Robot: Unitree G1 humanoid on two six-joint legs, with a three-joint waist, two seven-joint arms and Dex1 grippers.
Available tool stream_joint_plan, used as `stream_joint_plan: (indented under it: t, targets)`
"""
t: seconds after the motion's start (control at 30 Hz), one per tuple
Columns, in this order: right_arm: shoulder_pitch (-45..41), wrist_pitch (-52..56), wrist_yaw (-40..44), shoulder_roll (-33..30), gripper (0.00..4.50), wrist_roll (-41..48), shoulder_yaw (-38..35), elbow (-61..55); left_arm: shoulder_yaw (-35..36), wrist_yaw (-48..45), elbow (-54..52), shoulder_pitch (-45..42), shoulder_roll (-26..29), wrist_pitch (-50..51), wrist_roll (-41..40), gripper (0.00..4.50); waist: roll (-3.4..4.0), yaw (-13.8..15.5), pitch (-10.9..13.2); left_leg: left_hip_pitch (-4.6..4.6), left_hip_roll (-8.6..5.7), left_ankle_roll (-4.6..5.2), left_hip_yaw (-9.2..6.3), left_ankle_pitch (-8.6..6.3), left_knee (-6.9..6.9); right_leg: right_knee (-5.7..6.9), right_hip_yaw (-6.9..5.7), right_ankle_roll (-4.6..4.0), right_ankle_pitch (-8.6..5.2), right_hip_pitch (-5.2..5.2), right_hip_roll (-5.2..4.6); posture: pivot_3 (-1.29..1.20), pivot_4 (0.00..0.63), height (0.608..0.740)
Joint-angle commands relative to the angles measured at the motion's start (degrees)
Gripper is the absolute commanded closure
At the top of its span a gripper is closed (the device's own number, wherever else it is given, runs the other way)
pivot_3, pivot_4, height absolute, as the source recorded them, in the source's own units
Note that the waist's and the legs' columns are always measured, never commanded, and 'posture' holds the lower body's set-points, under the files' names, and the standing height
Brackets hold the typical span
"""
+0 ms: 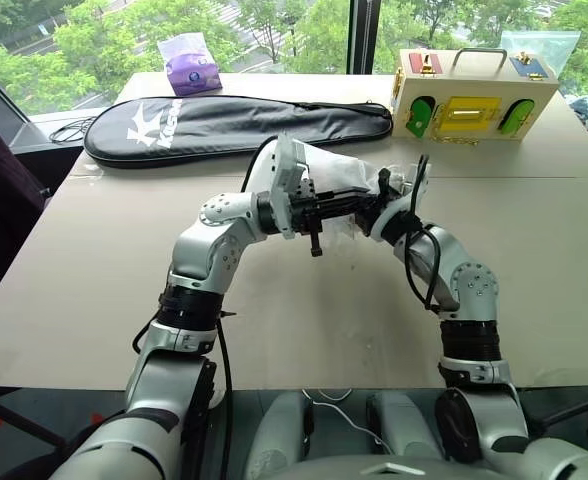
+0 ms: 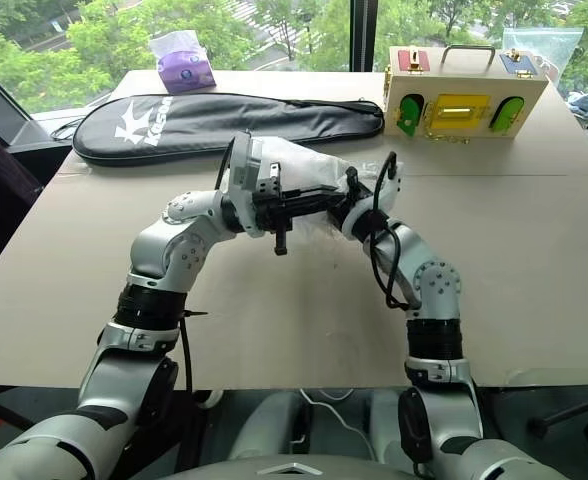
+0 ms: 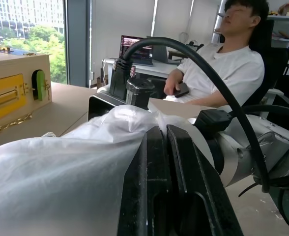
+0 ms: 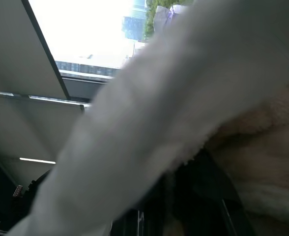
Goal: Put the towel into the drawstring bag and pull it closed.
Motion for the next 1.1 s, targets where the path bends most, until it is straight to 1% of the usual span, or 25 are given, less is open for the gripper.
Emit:
stream_joint_plan:
  t: [0.03, 0.1, 0.2, 0.27, 0.3, 0.37, 0.57, 0.67, 0.77, 0.87, 1.03, 1.1]
  targets:
    - [0.3, -1.1, 2.3, 1.5, 4.36, -2.2, -0.4, -1.8, 1.4, -0.1, -2.2, -1.0, -0.6, -0.5, -1.6, 4.50, 0.00, 0.0, 0.0, 0.00, 0.00, 0.00, 0.00, 0.00, 0.00, 0.00, 0.00, 0.00, 0.00, 0.00, 0.00, 0.00, 0.150, 0.740]
    - [1.1, -1.6, 3.5, 1.4, 4.36, -3.3, -0.9, -3.1, 1.9, 0.1, -1.0, -1.3, -0.4, -1.3, -1.0, 4.50, 0.00, 0.0, 0.0, 0.00, 0.00, 0.00, -0.01, 0.00, 0.00, 0.00, 0.00, 0.00, 0.00, 0.00, 0.00, 0.00, 0.150, 0.740]
    - [2.5, -0.9, 5.1, 0.2, 3.41, -3.6, -1.7, -5.5, 2.8, 0.6, 1.5, -1.9, -0.2, -2.9, 0.2, 4.50, 0.00, 0.0, 0.0, 0.00, 0.00, 0.00, -0.01, 0.00, 0.00, 0.00, 0.00, 0.00, 0.00, 0.00, 0.00, 0.00, 0.150, 0.740]
    - [3.8, 0.0, 5.5, -1.8, 2.61, -5.5, -1.5, -7.0, 3.5, 0.9, 2.8, -2.6, -0.2, -3.7, 0.5, 4.50, 0.00, 0.1, 0.0, 0.00, 0.00, 0.00, 0.00, 0.00, 0.00, 0.00, 0.00, 0.00, 0.00, 0.00, 0.00, 0.00, 0.150, 0.740]
    - [5.6, 1.5, 6.1, -3.8, 2.02, -5.0, -1.7, -8.9, 4.0, 1.4, 3.8, -3.3, -0.5, -4.3, 0.6, 4.50, 0.00, 0.1, 0.0, 0.00, 0.00, 0.00, -0.01, 0.00, 0.00, 0.00, -0.01, 0.00, 0.00, 0.00, 0.00, 0.00, 0.150, 0.740]
    - [8.5, 4.0, 7.2, -6.9, 1.10, -3.6, -2.0, -11.9, 4.4, 1.8, 5.3, -4.1, -0.8, -5.3, 1.0, 4.50, 0.00, 0.3, 0.0, -0.01, -0.02, 0.00, -0.03, 0.00, 0.00, -0.02, -0.05, 0.00, 0.00, 0.01, -0.02, 0.00, 0.150, 0.740]
    - [14.5, 8.9, 12.2, -16.7, 1.10, -1.9, -3.0, -18.4, 4.7, 1.8, 7.9, -5.5, -1.7, -6.9, 1.6, 4.50, 0.00, 0.2, 0.0, -0.01, -0.01, 0.00, 0.01, 0.00, 0.00, -0.04, 0.00, 0.00, 0.00, 0.01, -0.02, 0.00, 0.150, 0.740]
    - [16.1, 9.9, 14.3, -19.9, 1.10, -2.7, -2.8, -19.4, 4.7, 1.6, 8.2, -5.7, -2.0, -7.1, 1.7, 4.50, 0.00, 0.1, 0.0, 0.00, 0.00, 0.00, 0.02, 0.00, 0.00, -0.02, 0.01, 0.00, 0.00, 0.01, 0.01, 0.00, 0.150, 0.740]
    - [17.3, 10.8, 15.5, -21.6, 1.10, -2.6, -2.2, -20.1, 4.7, 1.4, 8.4, -5.7, -2.2, -7.2, 1.9, 4.50, -0.01, 0.1, 0.0, 0.00, 0.03, 0.00, 0.01, 0.00, 0.00, -0.01, 0.01, 0.00, 0.00, 0.01, 0.03, 0.00, 0.150, 0.740]
    - [19.0, 12.9, 17.1, -23.1, 1.10, -2.5, -0.1, -21.9, 4.7, 1.3, 9.0, -6.0, -2.4, -7.5, 2.1, 4.50, -0.01, 0.2, 0.0, -0.01, 0.02, 0.00, 0.01, 0.00, 0.00, -0.02, 0.01, 0.00, 0.00, 0.01, 0.01, 0.00, 0.150, 0.740]
    - [19.1, 12.6, 16.3, -22.4, 1.10, -5.7, 2.5, -21.4, 4.6, 1.5, 8.8, -6.0, -2.7, -7.5, 2.1, 4.50, -0.02, 0.2, 0.0, -0.02, 0.02, 0.01, 0.02, 0.00, 0.02, -0.02, 0.02, 0.00, 0.00, 0.02, 0.01, 0.00, 0.150, 0.740]
    - [18.5, 11.3, 15.6, -21.1, 1.10, -7.5, 2.7, -20.4, 4.6, 1.6, 8.1, -5.6, -2.8, -7.2, 1.9, 4.50, -0.02, 0.3, 0.0, -0.02, 0.02, 0.00, 0.01, 0.00, 0.03, -0.02, 0.01, 0.00, 0.00, 0.02, 0.01, 0.00, 0.150, 0.740]
